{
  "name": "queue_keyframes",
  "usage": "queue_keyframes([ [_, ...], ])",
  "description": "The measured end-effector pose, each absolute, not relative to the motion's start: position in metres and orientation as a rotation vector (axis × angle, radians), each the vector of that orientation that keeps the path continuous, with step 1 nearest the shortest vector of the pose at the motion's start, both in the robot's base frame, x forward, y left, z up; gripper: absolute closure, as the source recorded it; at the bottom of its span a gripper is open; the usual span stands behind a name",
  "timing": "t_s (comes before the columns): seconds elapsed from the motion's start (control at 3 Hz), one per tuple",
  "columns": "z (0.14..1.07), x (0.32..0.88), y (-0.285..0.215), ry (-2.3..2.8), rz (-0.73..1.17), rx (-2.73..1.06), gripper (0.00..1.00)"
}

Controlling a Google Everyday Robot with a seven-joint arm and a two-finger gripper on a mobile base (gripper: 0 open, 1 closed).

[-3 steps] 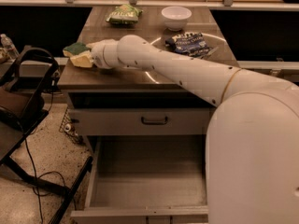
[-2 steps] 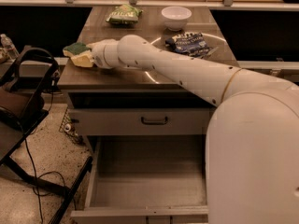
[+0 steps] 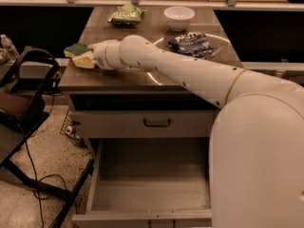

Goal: Place sponge into middle drawer

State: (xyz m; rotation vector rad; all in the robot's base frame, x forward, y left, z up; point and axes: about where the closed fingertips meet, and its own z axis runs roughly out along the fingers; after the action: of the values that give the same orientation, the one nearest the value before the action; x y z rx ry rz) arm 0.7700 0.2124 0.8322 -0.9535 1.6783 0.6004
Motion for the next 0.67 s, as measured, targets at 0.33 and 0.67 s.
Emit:
queue_keyframes([
  [0.33, 0.837, 0.768, 0.208, 1.679, 0.594, -0.954, 1.0],
  [0.67, 0.902, 0.745, 0.152, 1.689, 0.515, -0.959, 1.0],
])
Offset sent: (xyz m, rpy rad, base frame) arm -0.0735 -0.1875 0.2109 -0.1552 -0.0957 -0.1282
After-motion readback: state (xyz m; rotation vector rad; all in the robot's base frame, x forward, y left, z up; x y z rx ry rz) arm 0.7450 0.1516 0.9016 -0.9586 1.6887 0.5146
